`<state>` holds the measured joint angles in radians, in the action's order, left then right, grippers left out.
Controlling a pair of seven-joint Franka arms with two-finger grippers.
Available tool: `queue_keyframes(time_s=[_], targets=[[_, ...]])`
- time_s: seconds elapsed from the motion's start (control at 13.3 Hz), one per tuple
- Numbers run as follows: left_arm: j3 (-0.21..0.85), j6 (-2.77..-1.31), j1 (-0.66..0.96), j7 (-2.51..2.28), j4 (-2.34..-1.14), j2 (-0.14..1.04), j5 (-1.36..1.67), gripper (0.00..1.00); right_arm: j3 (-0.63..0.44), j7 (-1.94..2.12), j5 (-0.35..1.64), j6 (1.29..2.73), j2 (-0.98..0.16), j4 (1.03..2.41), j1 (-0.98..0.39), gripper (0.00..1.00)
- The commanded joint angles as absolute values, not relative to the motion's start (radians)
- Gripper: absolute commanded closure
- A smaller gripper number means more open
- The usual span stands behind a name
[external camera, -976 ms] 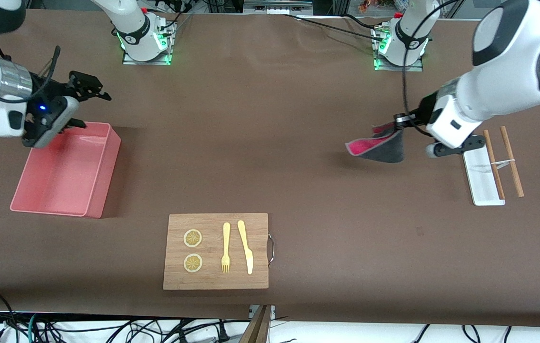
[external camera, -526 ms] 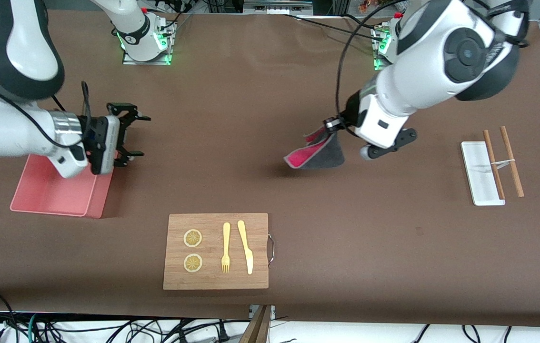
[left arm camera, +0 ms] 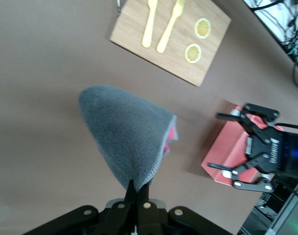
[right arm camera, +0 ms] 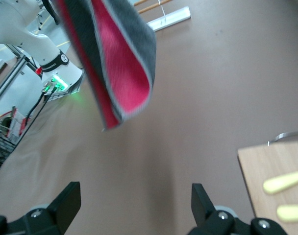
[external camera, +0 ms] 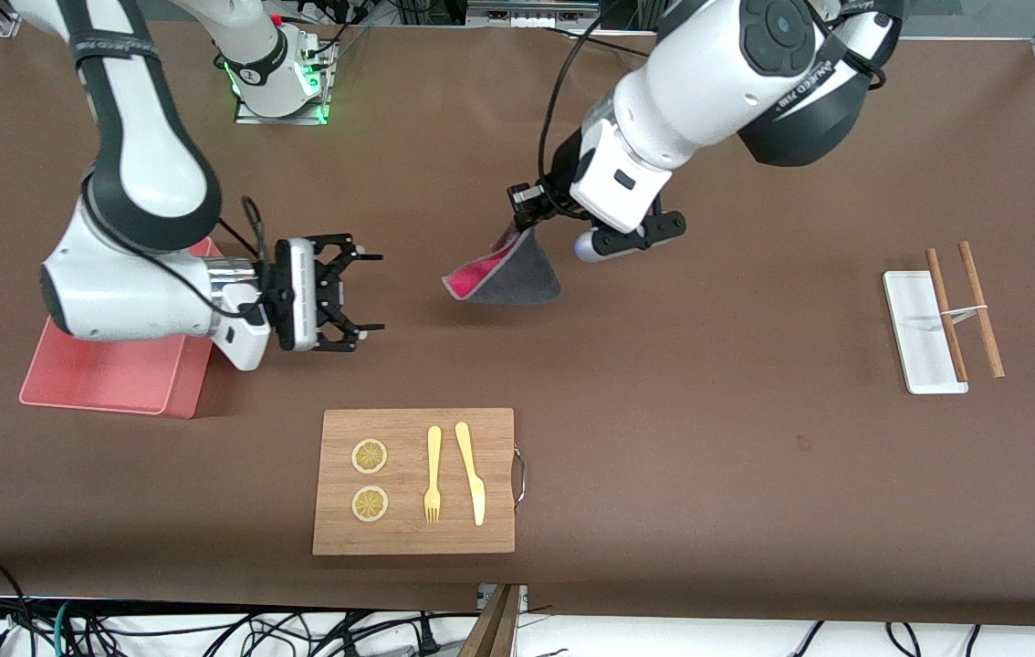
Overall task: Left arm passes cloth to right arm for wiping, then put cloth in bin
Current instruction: 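Carry the cloth to the middle while the right gripper reaches toward it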
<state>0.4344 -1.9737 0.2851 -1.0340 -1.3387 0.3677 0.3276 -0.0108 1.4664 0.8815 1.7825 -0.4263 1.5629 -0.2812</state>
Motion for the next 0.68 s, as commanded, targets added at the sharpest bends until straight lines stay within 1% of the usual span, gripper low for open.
queue_keyframes(time_s=[0.0,0.15,0.45,0.6], targets=[[0.423,-2.029,0.330,-1.084,-1.308,0.383,0.350,1.00,-0.012,1.486,0.905,1.834,-0.411,1.555,-0.322,0.00],[0.423,-2.033,0.344,-1.091,-1.307,0.384,0.348,1.00,-0.012,1.486,0.905,1.865,-0.403,1.549,-0.359,0.00],[0.422,-2.033,0.342,-1.091,-1.307,0.382,0.348,1.00,-0.014,1.473,0.897,1.873,-0.391,1.549,-0.408,0.00],[0.423,-2.033,0.342,-1.091,-1.308,0.382,0.348,1.00,-0.014,1.465,0.900,1.917,-0.391,1.549,-0.434,0.00]])
